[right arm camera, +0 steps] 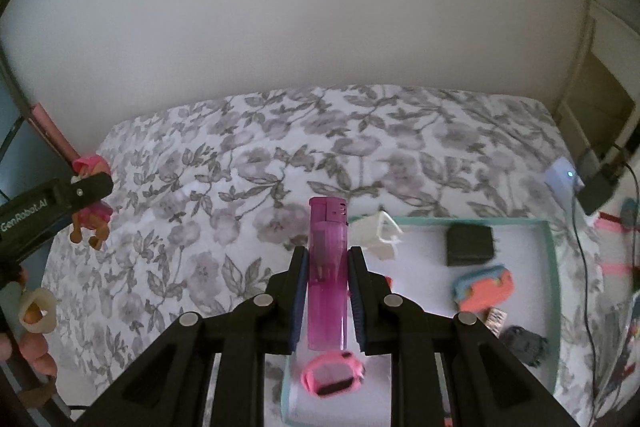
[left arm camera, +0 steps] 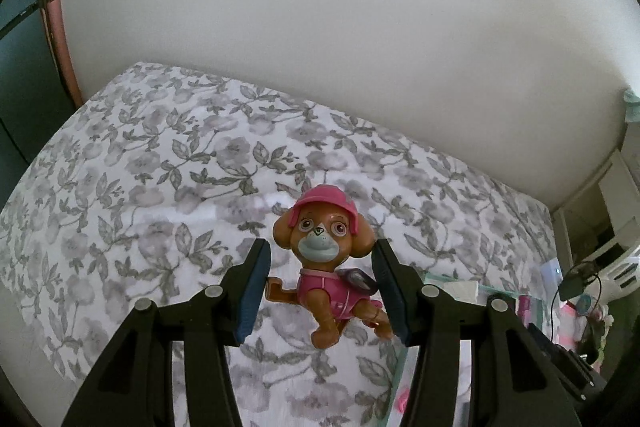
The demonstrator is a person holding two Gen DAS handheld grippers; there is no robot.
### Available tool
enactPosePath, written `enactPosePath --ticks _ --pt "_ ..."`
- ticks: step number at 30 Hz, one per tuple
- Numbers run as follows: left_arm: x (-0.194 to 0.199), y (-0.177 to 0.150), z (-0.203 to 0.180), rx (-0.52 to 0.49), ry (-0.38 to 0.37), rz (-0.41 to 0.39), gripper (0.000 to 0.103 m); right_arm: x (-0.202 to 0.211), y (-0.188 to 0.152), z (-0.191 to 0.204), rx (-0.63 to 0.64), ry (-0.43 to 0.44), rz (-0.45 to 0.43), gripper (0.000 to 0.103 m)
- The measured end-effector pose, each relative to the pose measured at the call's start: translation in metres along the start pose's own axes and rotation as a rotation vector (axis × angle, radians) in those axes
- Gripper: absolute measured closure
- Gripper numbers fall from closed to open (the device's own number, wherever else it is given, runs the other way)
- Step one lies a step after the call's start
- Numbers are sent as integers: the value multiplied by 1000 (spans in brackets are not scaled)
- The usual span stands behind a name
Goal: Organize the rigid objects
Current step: 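Carry the dog figure and pink lighter over the tray with both tools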
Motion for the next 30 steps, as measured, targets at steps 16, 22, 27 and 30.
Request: enactPosePath --ticks 16,22,27,30 --pt "17 -69 -66 -207 -41 46 49 55 -31 -46 -96 -48 -46 82" --pt "22 -97 -99 -309 -44 54 49 71 -42 -63 -120 -84 -65 82" --pt "24 -121 -123 -385 -66 75 49 74 -51 -83 -155 -128 -56 82" --pt "24 -137 -138 -433 -73 90 49 74 -58 -96 -181 -148 -46 82"
Point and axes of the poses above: each gripper's, at about its wrist camera, not at the fingertips, and x roughly against the way its jaws point, z to its left, y to its top, the point moved 3 cm from there along -x, roughly the way its jaws point, and after that the axes turned 11 degrees about y, right-handed, at the moved point
